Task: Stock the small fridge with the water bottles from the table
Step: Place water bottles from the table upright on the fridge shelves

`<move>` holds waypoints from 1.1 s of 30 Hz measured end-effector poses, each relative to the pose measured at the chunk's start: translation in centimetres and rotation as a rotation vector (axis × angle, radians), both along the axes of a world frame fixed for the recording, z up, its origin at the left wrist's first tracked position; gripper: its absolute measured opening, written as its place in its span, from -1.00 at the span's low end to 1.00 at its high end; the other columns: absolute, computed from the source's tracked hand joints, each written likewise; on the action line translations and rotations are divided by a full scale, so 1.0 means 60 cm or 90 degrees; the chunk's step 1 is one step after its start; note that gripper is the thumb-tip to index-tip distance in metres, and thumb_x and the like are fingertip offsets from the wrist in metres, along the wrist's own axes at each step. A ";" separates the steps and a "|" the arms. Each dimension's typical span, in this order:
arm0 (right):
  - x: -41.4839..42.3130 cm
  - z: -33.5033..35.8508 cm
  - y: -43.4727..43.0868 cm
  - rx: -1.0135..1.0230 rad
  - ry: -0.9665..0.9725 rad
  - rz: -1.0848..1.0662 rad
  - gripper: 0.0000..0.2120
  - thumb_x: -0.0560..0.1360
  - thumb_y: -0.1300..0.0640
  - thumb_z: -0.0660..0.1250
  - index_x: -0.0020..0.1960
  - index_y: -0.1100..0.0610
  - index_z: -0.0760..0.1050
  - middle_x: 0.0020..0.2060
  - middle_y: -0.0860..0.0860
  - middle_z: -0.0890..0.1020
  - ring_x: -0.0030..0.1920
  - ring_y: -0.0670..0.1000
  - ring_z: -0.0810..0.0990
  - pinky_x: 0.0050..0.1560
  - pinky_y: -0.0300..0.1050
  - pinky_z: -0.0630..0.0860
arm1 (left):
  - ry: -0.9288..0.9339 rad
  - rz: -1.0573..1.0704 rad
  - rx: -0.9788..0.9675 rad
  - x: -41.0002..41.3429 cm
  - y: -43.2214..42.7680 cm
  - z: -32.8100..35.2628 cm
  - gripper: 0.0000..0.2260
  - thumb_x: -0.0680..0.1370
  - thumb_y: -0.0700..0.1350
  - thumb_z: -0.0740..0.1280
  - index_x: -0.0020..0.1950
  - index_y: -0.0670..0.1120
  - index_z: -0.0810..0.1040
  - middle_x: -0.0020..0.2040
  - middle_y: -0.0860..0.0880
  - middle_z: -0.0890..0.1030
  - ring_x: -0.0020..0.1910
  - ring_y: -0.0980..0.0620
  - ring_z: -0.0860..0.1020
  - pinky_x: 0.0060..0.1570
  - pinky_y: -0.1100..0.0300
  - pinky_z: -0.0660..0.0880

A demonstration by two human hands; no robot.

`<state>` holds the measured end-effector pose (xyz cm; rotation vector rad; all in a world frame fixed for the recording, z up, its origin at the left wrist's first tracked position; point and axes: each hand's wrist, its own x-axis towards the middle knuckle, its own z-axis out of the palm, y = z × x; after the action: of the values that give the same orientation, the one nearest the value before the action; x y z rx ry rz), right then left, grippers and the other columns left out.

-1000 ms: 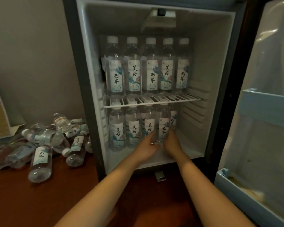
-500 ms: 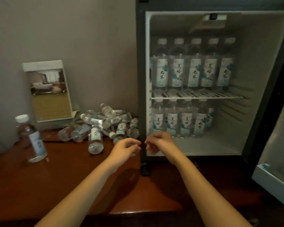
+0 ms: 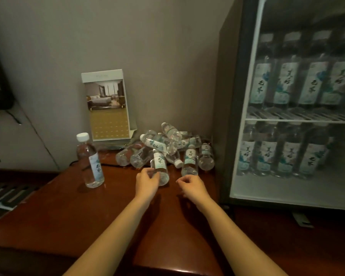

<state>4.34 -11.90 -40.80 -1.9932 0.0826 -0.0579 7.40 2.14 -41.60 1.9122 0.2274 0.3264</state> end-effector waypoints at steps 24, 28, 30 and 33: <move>0.087 -0.037 0.067 0.399 0.104 0.134 -0.54 0.50 0.35 0.26 0.39 0.21 0.33 0.09 0.13 0.59 0.10 0.14 0.59 0.14 -0.01 0.53 | 0.224 -0.271 -0.090 0.053 0.081 -0.020 -0.62 0.40 -0.01 0.46 0.16 -0.13 0.55 0.01 -0.04 0.66 0.07 0.03 0.58 -0.03 0.21 0.45; 0.083 -0.040 0.070 0.433 0.104 0.166 -0.48 0.46 0.42 0.26 0.38 0.14 0.34 0.20 0.20 0.53 0.17 0.18 0.55 0.17 0.06 0.52 | 0.202 -0.276 -0.110 0.037 0.084 -0.018 -0.39 0.20 0.00 0.56 0.17 -0.13 0.46 0.01 -0.06 0.64 0.03 0.01 0.59 -0.02 0.17 0.47; 0.079 -0.036 0.068 0.441 0.080 0.185 -0.46 0.44 0.48 0.25 0.34 0.09 0.37 0.18 0.12 0.52 0.14 0.12 0.55 0.07 -0.02 0.55 | 0.181 -0.286 -0.148 0.031 0.090 -0.015 -0.20 0.05 0.01 0.57 0.22 -0.12 0.36 0.07 -0.12 0.61 0.05 -0.03 0.60 0.06 0.11 0.52; 0.076 -0.030 0.063 0.451 0.040 0.184 -0.41 0.41 0.51 0.27 0.35 0.08 0.35 0.21 0.08 0.47 0.11 0.06 0.55 -0.04 -0.10 0.58 | 0.148 -0.331 -0.232 0.021 0.086 -0.011 -0.17 0.20 -0.22 0.57 0.36 -0.06 0.22 0.17 -0.16 0.57 0.12 -0.08 0.59 0.10 0.04 0.54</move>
<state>8.89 -8.10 -42.57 -1.2821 -0.1316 0.1964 8.68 7.30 -42.24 1.5729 -0.0614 -0.2719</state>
